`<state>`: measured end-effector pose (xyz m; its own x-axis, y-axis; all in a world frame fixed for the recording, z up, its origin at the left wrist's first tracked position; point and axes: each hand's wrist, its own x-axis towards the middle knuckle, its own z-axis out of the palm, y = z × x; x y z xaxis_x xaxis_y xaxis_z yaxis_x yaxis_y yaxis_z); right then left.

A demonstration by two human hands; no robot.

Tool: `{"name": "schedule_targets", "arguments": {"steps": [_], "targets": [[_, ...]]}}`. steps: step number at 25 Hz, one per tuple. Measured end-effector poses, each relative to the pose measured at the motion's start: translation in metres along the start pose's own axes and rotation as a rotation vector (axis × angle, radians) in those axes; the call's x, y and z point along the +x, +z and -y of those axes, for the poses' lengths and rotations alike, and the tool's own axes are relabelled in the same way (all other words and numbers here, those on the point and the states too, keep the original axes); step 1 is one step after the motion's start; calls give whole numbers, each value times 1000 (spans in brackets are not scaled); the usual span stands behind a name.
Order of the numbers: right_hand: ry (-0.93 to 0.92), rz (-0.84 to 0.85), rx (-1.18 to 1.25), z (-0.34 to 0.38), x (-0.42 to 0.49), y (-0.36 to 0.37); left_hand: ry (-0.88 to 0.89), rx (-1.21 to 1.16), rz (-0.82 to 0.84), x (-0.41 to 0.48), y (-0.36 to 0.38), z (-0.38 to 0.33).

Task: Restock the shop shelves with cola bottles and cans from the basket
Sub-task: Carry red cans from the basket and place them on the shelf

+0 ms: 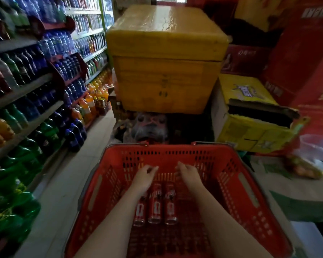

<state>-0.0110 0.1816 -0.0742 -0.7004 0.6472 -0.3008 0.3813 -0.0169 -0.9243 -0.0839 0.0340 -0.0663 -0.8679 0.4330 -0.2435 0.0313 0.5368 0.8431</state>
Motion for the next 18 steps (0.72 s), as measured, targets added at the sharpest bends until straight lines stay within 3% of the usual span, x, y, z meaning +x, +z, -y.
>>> {"name": "schedule_targets", "arguments": {"steps": [4, 7, 11, 18], "targets": [[130, 121, -192, -59, 27, 7, -221, 31, 2, 16, 27, 38], [106, 174, -234, -86, 31, 10, -300, 9, -58, 17, 43, 50], [122, 232, -234, -92, 21, 12, -297, 14, -127, 14, 59, 52], [199, 152, -81, -107, 26, -15, -268, -32, -79, 10, 84, 41]]}}
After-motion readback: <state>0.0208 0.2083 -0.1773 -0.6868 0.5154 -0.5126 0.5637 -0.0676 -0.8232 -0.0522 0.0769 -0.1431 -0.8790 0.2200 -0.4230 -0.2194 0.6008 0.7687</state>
